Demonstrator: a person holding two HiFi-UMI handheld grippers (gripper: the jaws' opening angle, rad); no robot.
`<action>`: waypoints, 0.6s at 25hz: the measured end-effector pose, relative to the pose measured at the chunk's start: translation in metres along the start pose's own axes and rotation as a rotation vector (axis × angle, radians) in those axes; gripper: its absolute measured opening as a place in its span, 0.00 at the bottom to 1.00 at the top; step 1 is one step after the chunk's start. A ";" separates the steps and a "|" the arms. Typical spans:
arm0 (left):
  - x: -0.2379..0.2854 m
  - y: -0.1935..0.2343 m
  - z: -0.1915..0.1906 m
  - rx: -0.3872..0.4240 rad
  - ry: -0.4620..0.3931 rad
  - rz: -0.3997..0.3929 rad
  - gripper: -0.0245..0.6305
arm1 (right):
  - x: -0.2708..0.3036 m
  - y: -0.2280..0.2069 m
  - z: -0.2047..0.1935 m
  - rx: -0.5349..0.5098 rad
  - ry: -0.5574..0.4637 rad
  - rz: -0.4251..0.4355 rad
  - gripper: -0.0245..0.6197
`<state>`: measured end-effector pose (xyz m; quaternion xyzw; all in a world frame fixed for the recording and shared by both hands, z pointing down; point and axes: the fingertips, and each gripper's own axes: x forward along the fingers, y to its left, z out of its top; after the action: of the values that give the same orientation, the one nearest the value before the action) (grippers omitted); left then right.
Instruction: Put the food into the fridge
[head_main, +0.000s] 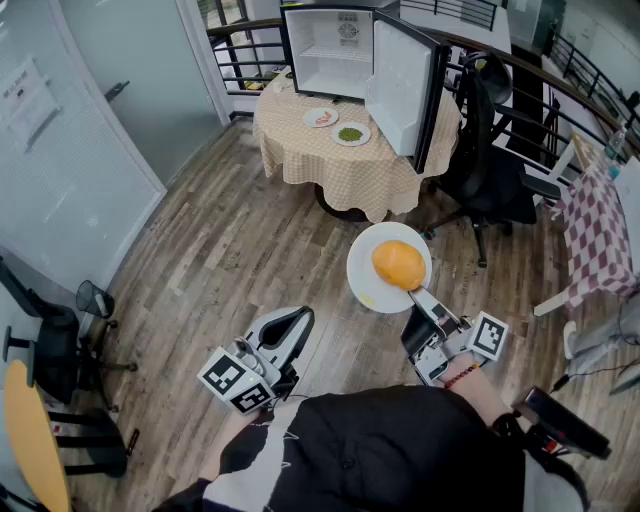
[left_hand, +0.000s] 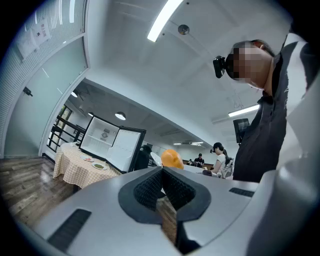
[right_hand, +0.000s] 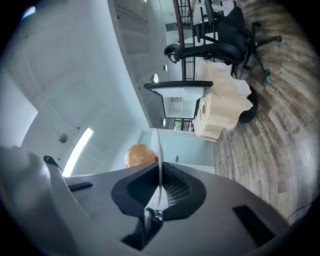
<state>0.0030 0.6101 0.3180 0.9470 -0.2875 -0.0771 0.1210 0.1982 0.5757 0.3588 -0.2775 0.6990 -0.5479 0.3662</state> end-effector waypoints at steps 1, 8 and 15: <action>-0.001 0.000 0.001 0.001 -0.002 0.001 0.06 | 0.000 0.000 0.000 0.002 -0.002 0.002 0.07; -0.004 0.002 0.000 0.011 -0.006 -0.001 0.06 | 0.004 0.002 0.000 0.002 -0.007 0.020 0.07; -0.009 0.013 0.001 0.030 0.029 -0.011 0.06 | 0.019 -0.002 -0.010 0.006 -0.001 0.013 0.07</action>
<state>-0.0119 0.6047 0.3215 0.9513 -0.2816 -0.0596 0.1104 0.1789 0.5656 0.3582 -0.2721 0.6992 -0.5475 0.3707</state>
